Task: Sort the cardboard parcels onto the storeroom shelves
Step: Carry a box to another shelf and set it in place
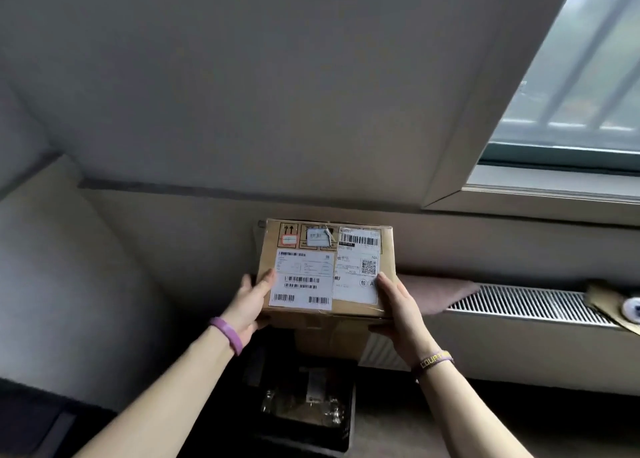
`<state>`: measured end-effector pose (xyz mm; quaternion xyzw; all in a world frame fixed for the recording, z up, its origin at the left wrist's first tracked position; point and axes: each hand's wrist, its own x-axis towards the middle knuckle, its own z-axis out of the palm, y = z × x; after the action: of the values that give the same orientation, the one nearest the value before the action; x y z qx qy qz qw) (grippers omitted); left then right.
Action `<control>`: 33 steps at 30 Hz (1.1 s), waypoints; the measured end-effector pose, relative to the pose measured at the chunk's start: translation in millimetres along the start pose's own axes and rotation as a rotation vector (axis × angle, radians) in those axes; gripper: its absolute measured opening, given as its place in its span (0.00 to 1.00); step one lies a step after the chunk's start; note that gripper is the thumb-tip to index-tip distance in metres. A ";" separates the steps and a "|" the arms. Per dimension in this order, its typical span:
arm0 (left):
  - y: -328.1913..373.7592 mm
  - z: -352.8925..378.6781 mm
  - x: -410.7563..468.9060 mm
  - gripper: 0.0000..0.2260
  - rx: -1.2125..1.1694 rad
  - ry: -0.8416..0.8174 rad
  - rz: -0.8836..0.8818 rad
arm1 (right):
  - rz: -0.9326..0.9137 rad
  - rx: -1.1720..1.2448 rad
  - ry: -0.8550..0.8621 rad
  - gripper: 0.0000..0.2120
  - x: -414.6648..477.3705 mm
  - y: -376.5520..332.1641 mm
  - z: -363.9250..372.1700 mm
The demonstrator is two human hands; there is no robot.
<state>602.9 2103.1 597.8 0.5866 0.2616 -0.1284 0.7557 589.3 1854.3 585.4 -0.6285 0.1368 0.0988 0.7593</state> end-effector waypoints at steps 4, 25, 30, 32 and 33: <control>-1.7 23.2 55.0 0.38 0.009 0.011 -0.076 | 0.058 -0.019 0.013 0.15 57.5 4.2 -17.9; -16.4 57.0 155.9 0.31 0.172 0.092 -0.159 | 0.150 -0.239 0.040 0.24 149.7 24.9 -44.6; 6.3 56.9 135.8 0.32 0.406 0.102 -0.037 | -0.103 -0.701 0.308 0.33 143.8 0.8 -34.4; 21.5 55.2 121.2 0.26 0.402 0.132 0.063 | -0.270 -0.744 0.288 0.29 140.3 -15.3 -16.0; 29.8 53.2 113.1 0.21 0.384 0.149 0.107 | -0.327 -0.744 0.255 0.27 139.4 -22.9 -5.3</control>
<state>724.7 2073.5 569.9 0.7408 0.2558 -0.0920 0.6142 727.7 1841.7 559.5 -0.8804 0.0832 -0.0586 0.4632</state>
